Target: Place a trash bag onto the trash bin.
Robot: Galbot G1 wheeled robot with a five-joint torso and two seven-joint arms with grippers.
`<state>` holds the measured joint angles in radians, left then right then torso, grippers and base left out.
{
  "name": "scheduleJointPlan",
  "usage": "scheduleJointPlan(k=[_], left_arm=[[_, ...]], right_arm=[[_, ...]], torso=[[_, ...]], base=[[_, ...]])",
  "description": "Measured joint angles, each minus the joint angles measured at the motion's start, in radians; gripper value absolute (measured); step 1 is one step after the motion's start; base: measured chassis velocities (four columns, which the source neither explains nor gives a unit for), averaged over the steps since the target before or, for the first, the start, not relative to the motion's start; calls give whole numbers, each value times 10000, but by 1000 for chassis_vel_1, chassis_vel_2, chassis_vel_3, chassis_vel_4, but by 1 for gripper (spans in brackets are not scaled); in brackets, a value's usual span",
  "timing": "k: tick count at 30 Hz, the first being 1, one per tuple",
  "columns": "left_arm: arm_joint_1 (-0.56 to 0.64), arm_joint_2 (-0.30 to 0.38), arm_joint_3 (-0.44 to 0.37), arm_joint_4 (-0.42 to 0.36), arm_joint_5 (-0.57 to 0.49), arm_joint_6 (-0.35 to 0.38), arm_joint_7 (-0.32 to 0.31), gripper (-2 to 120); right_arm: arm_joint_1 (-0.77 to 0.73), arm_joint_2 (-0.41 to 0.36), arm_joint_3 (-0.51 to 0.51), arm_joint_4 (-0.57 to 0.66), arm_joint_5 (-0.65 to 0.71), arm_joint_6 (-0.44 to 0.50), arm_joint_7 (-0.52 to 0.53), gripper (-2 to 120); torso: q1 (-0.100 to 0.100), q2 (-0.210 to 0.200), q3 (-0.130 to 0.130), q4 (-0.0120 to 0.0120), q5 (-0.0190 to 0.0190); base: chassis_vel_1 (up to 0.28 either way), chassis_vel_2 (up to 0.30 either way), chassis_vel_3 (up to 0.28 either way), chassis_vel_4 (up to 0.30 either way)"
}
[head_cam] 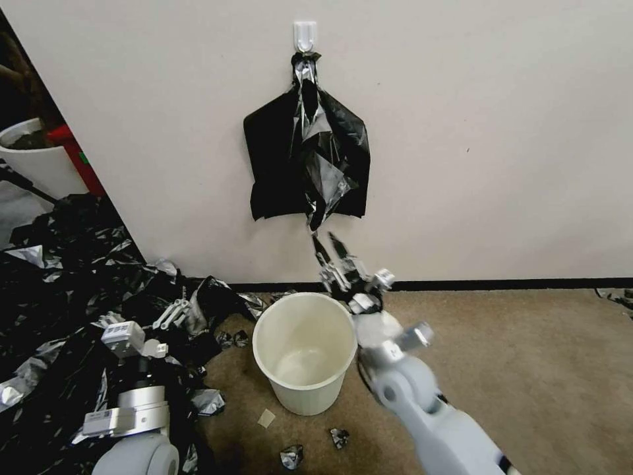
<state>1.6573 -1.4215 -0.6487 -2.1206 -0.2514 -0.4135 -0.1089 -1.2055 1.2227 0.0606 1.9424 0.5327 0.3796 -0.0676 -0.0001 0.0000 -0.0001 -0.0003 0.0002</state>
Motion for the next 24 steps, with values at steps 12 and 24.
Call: scheduleJointPlan(k=[12, 24], left_arm=[[2, -309, 45, -179, 41, 126, 0, 100], [224, -480, -327, -375, 77, 215, -169, 100]], right_arm=[[2603, -798, -808, 1216, -3221, -3857, 2373, 99], [5255, -769, -1242, 183, -4122, -7168, 943, 100]], torso=[[0, 0, 1, 4, -3], [1, 0, 2, 2, -2]], base=[[0, 0, 0, 0], [0, 0, 0, 0]])
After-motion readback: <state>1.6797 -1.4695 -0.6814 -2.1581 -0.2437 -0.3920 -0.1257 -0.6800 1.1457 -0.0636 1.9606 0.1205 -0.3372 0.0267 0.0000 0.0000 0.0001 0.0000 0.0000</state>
